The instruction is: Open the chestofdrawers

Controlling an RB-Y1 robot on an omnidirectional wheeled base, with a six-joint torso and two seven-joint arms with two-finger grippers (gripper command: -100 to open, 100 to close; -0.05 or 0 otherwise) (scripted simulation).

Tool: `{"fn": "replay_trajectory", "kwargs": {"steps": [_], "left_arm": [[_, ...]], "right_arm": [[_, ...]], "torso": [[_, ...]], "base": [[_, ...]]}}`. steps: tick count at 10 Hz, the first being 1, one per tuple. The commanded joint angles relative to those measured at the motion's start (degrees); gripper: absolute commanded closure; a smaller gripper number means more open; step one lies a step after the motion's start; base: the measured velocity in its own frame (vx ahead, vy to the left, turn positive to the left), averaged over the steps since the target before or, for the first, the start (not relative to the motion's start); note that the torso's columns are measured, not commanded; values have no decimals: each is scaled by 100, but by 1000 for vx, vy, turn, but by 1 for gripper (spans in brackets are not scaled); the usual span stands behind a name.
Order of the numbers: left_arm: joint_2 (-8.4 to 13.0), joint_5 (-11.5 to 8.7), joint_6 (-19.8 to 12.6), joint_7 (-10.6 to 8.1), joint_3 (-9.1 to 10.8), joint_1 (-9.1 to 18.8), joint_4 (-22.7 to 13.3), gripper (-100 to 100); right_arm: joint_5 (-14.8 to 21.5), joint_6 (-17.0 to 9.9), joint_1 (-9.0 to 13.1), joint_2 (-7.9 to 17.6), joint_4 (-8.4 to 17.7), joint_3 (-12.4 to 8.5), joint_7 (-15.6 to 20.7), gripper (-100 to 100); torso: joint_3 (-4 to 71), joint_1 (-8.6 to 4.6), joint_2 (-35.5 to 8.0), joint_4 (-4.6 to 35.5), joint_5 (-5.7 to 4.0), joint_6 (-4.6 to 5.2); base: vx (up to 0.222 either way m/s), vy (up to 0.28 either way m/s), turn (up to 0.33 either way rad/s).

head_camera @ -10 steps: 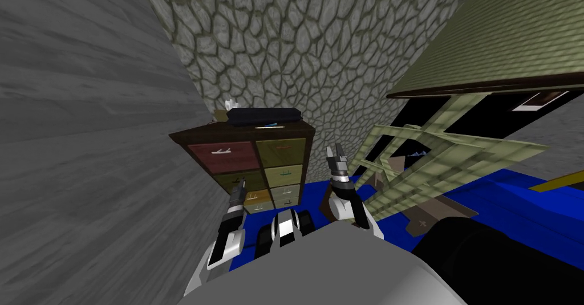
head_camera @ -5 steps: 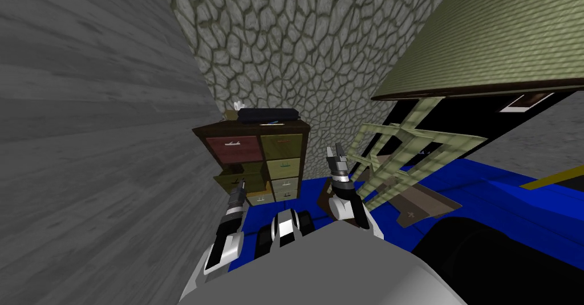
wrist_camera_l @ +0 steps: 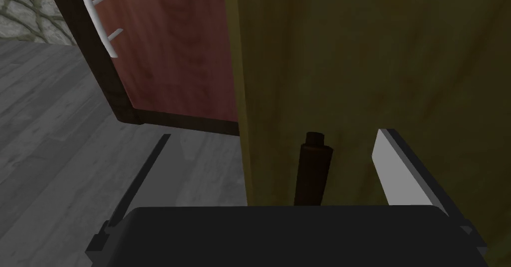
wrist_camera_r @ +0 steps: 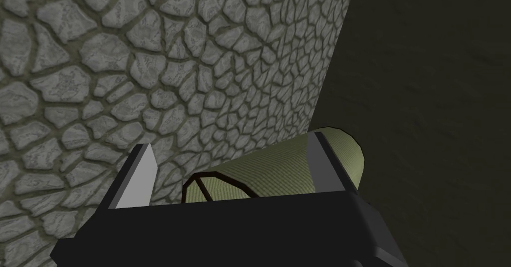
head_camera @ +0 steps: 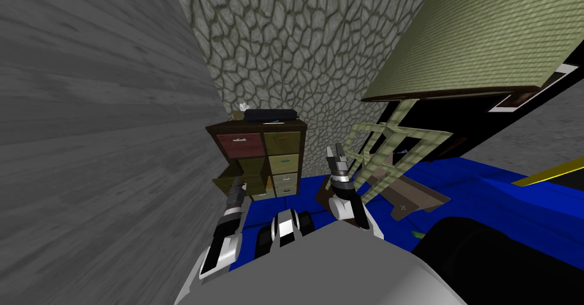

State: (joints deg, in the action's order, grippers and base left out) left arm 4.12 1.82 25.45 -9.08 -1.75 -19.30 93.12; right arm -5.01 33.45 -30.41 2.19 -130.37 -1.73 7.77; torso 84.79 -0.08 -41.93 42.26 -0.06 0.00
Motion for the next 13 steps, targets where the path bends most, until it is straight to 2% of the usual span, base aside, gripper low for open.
{"fn": "replay_trajectory", "kwargs": {"steps": [1, 6, 7, 8, 13], "left_arm": [[56, -6, -346, -58, 16, -20, 370, -100], [145, -6, -959, -153, 21, -138, 1099, -100], [138, -6, -917, -139, 16, -145, 967, -100], [141, -6, -958, -144, 18, -150, 974, 0], [143, -5, -983, -142, 19, -171, 941, 0]], "right_arm": [[0, 0, -1, 0, 0, 0, 0, 0], [0, 0, 0, 0, 0, 0, 0, 0], [0, 0, 0, 0, 0, 0, 0, 0], [0, 0, 0, 0, 0, 0, 0, 0], [0, 0, 0, 0, 0, 0, 0, 0]], "torso": [[2, 0, 2, -2, 1, 3], [-34, -2, -60, 23, -4, 0], [-38, -9, -69, 37, -13, -2], [-39, -7, -66, 27, -8, -1], [-24, 5, -39, 6, 4, 1]], "base": [[21, -10, -8], [-3, -10, -8], [0, 0, 0], [0, 0, 0], [0, 0, 0]]}}
